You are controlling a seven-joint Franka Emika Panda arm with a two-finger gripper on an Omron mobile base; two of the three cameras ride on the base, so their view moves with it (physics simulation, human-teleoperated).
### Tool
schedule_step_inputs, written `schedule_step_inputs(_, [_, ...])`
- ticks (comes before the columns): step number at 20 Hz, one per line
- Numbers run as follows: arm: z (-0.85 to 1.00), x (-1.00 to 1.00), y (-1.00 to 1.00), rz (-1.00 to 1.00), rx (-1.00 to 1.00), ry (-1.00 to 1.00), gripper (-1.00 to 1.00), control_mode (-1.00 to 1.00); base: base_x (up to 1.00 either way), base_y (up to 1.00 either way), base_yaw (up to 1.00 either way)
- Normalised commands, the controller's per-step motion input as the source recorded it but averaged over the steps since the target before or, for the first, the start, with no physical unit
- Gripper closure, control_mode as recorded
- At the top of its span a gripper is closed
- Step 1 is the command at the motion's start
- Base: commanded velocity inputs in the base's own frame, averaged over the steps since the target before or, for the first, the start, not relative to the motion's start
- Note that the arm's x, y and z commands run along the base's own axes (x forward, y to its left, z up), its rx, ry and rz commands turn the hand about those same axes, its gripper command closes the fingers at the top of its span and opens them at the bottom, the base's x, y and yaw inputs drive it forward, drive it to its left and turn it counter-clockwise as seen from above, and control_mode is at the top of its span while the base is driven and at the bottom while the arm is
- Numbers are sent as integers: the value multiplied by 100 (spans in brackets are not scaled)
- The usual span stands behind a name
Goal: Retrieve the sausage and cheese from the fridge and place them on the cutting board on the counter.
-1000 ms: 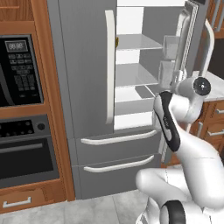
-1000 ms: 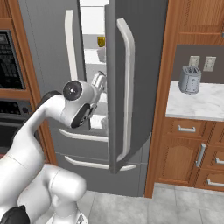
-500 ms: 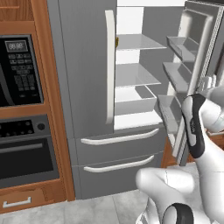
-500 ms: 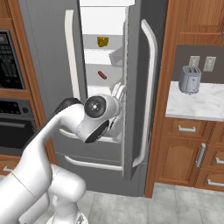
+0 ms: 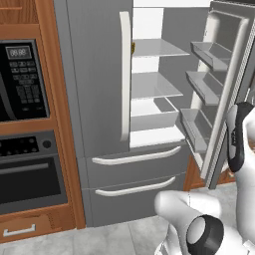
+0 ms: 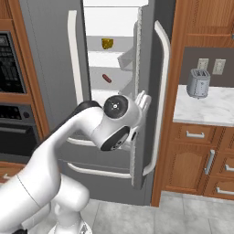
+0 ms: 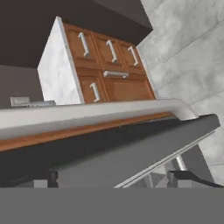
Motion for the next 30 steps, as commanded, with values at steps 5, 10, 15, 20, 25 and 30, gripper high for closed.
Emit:
schedule_step_inputs(5, [10, -26, -26, -8, -12, 17, -100, -100, 0, 0, 0])
schedule_step_inputs(10, [3, -55, 33, 11, -17, 4, -100, -100, 0, 0, 0])
schedule_step_inputs(15, [0, -44, 58, 54, -32, 1, -100, -100, 0, 0, 0])
schedule_step_inputs(20, [3, -31, 47, 72, -30, 5, -100, -100, 0, 0, 0])
schedule_step_inputs(25, [14, -20, 49, 67, -25, 12, -100, -100, 0, 0, 0])
schedule_step_inputs(30, [19, 0, 60, 41, -23, 9, -100, -100, 0, 0, 0])
